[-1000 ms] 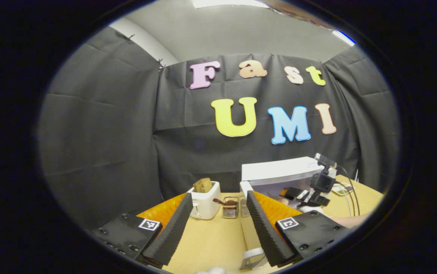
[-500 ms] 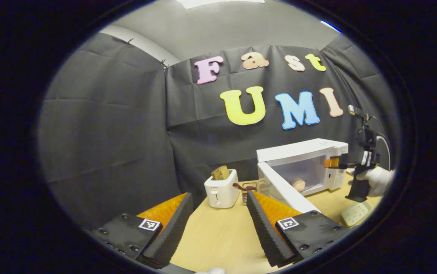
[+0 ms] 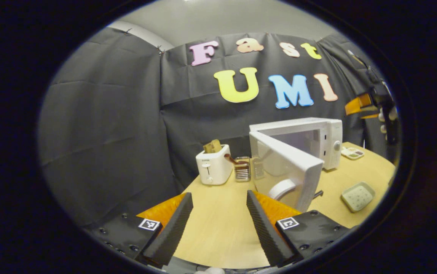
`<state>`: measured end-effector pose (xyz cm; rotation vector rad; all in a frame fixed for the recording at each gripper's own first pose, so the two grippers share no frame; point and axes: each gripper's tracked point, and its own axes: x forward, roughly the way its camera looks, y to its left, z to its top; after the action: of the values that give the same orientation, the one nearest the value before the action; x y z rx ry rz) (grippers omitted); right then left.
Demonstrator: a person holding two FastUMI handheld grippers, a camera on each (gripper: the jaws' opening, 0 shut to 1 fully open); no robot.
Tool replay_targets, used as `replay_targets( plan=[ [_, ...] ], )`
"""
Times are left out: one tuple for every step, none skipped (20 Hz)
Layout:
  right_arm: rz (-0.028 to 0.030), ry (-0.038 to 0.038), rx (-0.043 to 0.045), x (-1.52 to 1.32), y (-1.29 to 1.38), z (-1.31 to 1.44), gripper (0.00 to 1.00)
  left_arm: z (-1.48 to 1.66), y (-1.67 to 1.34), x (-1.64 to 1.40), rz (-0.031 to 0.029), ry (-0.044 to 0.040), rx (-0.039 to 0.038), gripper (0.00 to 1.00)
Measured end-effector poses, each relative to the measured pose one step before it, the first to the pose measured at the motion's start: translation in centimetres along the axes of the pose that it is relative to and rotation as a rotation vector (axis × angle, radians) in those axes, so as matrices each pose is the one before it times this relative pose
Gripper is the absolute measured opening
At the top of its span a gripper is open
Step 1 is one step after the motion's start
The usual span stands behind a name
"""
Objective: Open the microwave oven with the left hand, put the food in, and close the microwave oven.
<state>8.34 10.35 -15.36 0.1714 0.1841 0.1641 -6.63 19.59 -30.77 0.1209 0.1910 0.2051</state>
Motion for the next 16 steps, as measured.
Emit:
replay_targets(
  plan=[
    [0.00831, 0.00266, 0.00043, -0.448, 0.001, 0.124, 0.96, -0.084, -0.735, 0.037, -0.00728, -0.00174, -0.00065, 0.96],
    [0.00699, 0.00725, -0.00144, -0.394, -0.036, 0.11, 1.0, -0.009, -0.639, 0.077, -0.01356, -0.00359, -0.00084, 0.96],
    [0.00351, 0.00453, -0.0018, -0.249, -0.084, 0.082, 0.97, -0.015, -0.212, 0.176, 0.00748, -0.00065, 0.00482, 0.95],
    [-0.00369, -0.00379, 0.00417, -0.467, -0.204, 0.236, 0.97, -0.275, -0.335, 0.383, -0.00892, 0.00811, -0.00324, 0.94],
    [0.00439, -0.01745, -0.00244, -0.242, -0.001, 0.465, 0.97, -0.207, -0.654, 0.059, -0.01417, 0.00762, -0.01408, 0.94],
    [-0.00041, 0.01074, 0.00405, -0.131, -0.162, -0.15, 0.96, 0.052, -0.698, 0.071, -0.01479, 0.00267, -0.01368, 0.94],
    [0.00981, 0.0131, 0.0126, -0.345, 0.09, -0.302, 0.97, -0.037, -1.104, 0.174, -0.01558, 0.00411, 0.0039, 0.94],
    [-0.00123, 0.00607, 0.00203, -0.116, -0.199, 0.007, 0.96, 0.28, -0.891, 0.231, -0.00746, -0.00262, 0.01027, 0.94],
    [-0.00641, -0.00013, -0.00079, 0.018, -0.568, 0.125, 0.97, 0.297, -1.091, 0.038, -0.01581, -0.0014, 0.00426, 0.94],
    [0.00138, 0.00025, 0.00277, -0.031, -0.352, 0.129, 0.97, 0.398, -1.451, 0.147, -0.02381, -0.00259, -0.00795, 0.94],
    [0.00094, 0.00639, 0.00563, 0.158, -0.335, -0.201, 0.97, 0.273, -1.93, 0.156, -0.03246, -0.00045, -0.00236, 0.93],
    [-0.00575, 0.00626, -0.00077, 0.017, -0.603, -0.013, 0.97, 0.293, -1.565, 0.337, -0.02058, -0.00004, 0.00134, 0.93],
    [-0.01019, 0.00392, 0.00063, -0.061, -0.737, -0.02, 0.97, 0.571, -1.493, 0.323, -0.02161, -0.01021, -0.00431, 0.94],
    [-0.00537, 0.00115, 0.0088, -0.049, -0.609, 0.185, 0.97, 0.359, -1.698, 0.508, -0.02236, -0.00413, -0.00027, 0.94],
    [-0.00482, 0.00026, 0.01088, 0.155, -0.68, 0.093, 0.97, 0.175, -1.491, 0.551, -0.01591, -0.00146, 0.00886, 0.94],
    [-0.00653, 0.00087, 0.00529, -0.083, -0.712, 0.159, 0.97, 0.381, -1.361, 0.749, -0.01763, -0.00728, 0.00833, 0.93]
  ],
)
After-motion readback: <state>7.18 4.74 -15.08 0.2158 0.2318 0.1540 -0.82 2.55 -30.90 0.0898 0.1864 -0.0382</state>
